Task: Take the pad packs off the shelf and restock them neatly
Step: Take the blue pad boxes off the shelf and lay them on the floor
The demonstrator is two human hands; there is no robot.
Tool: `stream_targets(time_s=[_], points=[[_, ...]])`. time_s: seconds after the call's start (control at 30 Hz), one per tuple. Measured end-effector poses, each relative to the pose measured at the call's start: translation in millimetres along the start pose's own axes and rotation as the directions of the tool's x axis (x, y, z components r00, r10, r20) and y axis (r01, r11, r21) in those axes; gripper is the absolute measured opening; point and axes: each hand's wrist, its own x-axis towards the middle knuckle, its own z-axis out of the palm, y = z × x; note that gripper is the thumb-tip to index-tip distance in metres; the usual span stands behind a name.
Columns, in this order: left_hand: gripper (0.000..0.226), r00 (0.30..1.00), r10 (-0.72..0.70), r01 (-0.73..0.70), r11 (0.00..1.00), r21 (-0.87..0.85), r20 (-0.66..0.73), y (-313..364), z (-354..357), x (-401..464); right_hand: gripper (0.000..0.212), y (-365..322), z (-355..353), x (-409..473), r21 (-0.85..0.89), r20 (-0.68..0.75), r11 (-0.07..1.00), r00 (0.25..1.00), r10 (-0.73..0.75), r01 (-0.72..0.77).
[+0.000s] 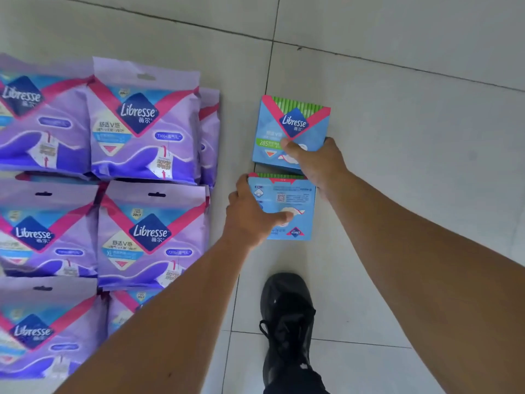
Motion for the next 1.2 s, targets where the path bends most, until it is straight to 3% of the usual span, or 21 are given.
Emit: stream_targets(time_s=[0.2, 0.27, 0.3, 0.37, 0.43, 0.47, 0.53, 0.6, 0.67, 0.77, 0.87, 1.0, 1.1, 1.2], points=[[0.082, 0.995, -0.094, 0.087, 0.986, -0.141, -0.039, 1.8, -5.0, 6.8, 0.07, 0.1, -15.5, 4.8, 0.087, 0.009, 0.996, 1.0, -0.009, 0.008], [0.084, 0.996, -0.085, 0.077, 0.981, -0.177, -0.037, 6.0, -6.2, 3.9, 0.08, -1.5, -17.6, 9.6, 0.083, 0.024, 0.996, 0.999, 0.035, -0.037], [0.09, 0.997, -0.07, 0.061, 0.979, -0.194, -0.043, 7.5, -5.9, 1.5, 0.093, -6.8, -18.2, 10.3, 0.028, 0.006, 0.999, 1.0, 0.027, -0.027], [0.114, 0.993, 0.0, -0.014, 0.993, -0.114, -0.119, 13.0, -7.0, -6.4, 0.113, -24.6, -20.7, 9.9, -0.283, -0.032, 0.953, 0.991, -0.127, 0.113], [0.12, 0.94, 0.241, -0.212, 0.967, 0.138, -0.241, 18.4, -12.9, -18.1, 0.109, -43.7, -26.9, 8.1, -0.604, 0.066, 0.727, 0.93, -0.361, 0.326], [0.116, 0.87, 0.427, -0.337, 0.879, 0.336, -0.245, 19.6, -16.9, -23.5, 0.104, -52.2, -30.3, 7.5, -0.696, 0.164, 0.571, 0.871, -0.463, 0.435], [0.117, 0.736, 0.674, -0.46, 0.569, 0.681, -0.066, 17.8, -21.3, -28.5, 0.097, -62.5, -34.7, 7.4, -0.771, 0.379, 0.272, 0.758, -0.53, 0.576], [0.127, 0.757, 0.635, -0.456, 0.344, 0.821, 0.155, 15.4, -22.4, -25.4, 0.097, -61.3, -36.5, 11.9, -0.787, 0.509, 0.117, 0.744, -0.433, 0.606], [0.125, 0.819, 0.52, -0.417, 0.247, 0.875, 0.243, 15.5, -24.2, -21.4, 0.1, -54.9, -36.1, 14.5, -0.796, 0.526, 0.126, 0.78, -0.339, 0.592], [0.113, 0.869, 0.429, -0.367, 0.223, 0.903, 0.247, 13.8, -24.6, -19.9, 0.101, -48.7, -32.9, 14.3, -0.806, 0.513, 0.126, 0.788, -0.34, 0.579], [0.117, 0.854, 0.438, -0.377, 0.152, 0.914, 0.28, 10.4, -19.2, -19.9, 0.102, -49.2, -23.1, 11.2, -0.811, 0.557, -0.036, 0.75, -0.357, 0.584], [0.113, 0.755, 0.515, -0.501, 0.052, 0.864, 0.406, 7.5, -13.9, -12.5, 0.125, -52.6, -11.3, 12.1, -0.793, 0.609, -0.244, 0.73, -0.311, 0.558], [0.106, 0.787, 0.437, -0.503, 0.044, 0.863, 0.436, 15.7, -11.6, -16.0, 0.14, -55.4, -8.9, 11.0, -0.801, 0.591, -0.317, 0.753, -0.288, 0.508], [0.106, 0.801, 0.411, -0.497, 0.054, 0.866, 0.435, 18.3, -11.3, -18.0, 0.133, -55.4, -12.4, 12.1, -0.797, 0.598, -0.339, 0.731, -0.328, 0.5]])
